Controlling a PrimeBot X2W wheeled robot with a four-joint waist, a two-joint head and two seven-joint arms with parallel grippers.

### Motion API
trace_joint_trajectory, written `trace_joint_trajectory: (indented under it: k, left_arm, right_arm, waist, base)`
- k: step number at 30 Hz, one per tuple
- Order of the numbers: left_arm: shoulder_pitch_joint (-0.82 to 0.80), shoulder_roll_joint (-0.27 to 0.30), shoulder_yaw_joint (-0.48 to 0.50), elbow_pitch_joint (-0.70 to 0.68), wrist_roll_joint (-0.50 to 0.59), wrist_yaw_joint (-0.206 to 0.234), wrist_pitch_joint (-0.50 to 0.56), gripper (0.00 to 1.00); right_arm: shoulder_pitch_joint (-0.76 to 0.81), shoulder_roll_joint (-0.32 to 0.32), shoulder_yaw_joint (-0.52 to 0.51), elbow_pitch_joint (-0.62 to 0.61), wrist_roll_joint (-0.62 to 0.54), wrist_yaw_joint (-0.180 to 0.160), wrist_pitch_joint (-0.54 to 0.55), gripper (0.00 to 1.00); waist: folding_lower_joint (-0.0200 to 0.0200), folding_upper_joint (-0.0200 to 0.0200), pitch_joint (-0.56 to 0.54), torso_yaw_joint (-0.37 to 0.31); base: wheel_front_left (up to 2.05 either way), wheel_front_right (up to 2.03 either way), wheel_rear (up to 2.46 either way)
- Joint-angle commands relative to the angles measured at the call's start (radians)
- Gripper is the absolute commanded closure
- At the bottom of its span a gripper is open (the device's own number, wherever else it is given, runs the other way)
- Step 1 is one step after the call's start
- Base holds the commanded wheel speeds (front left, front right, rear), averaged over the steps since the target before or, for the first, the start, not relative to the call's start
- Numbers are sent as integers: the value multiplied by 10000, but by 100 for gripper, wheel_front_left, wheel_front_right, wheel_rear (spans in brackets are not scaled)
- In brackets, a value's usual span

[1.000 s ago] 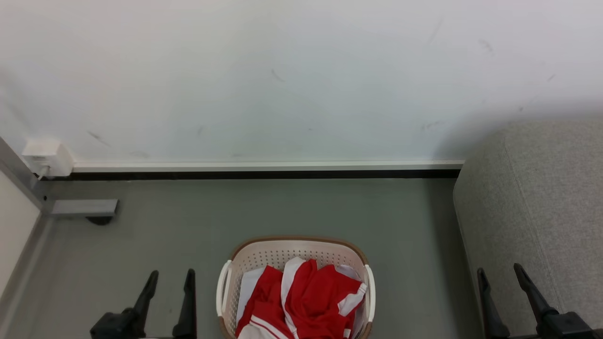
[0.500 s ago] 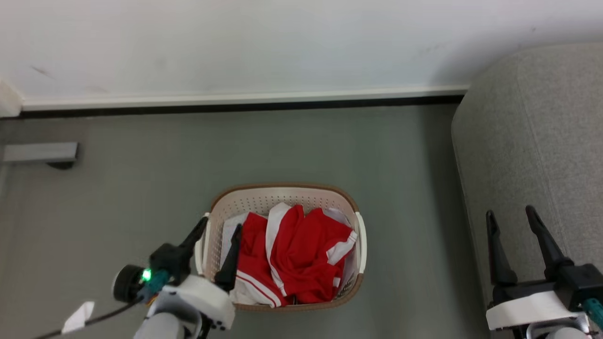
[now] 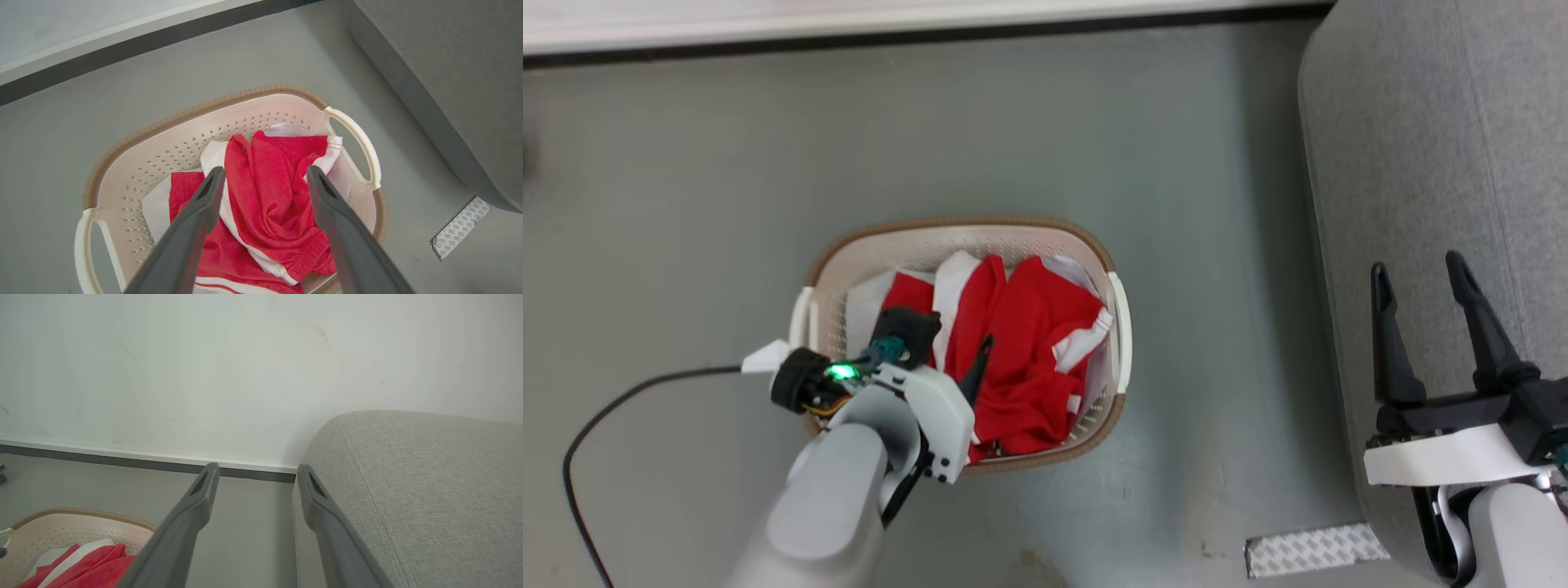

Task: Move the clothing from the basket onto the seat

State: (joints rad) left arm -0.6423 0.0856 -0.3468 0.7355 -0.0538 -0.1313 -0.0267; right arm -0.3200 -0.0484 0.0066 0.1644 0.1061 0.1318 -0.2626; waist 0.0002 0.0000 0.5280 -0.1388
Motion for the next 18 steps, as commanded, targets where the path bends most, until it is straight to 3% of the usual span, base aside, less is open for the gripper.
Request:
trace_joint_trajectory:
  k: [1,6,18]
  left_arm:
    - [-237,71,-46,174,27,14,75,0]
    - [-879,156,-196,1017,173,58,420,0]
    - [-2036,209,-484,2379,-5,17,96,0]
  right_arm:
    - [-169,-36,-9,-63,17,-21,-35,0]
    - [-467,-32,83,-211,101,-21,-35,0]
    - [-882,-32,373,-301,281,-21,-35,0]
  waist:
    - [-2,0,525,-277]
    - [-2,0,1152,-481]
    - [-2,0,2082,-623]
  base:
    - [0,0,0]
    - [0,0,0]
    - [0,0,0]
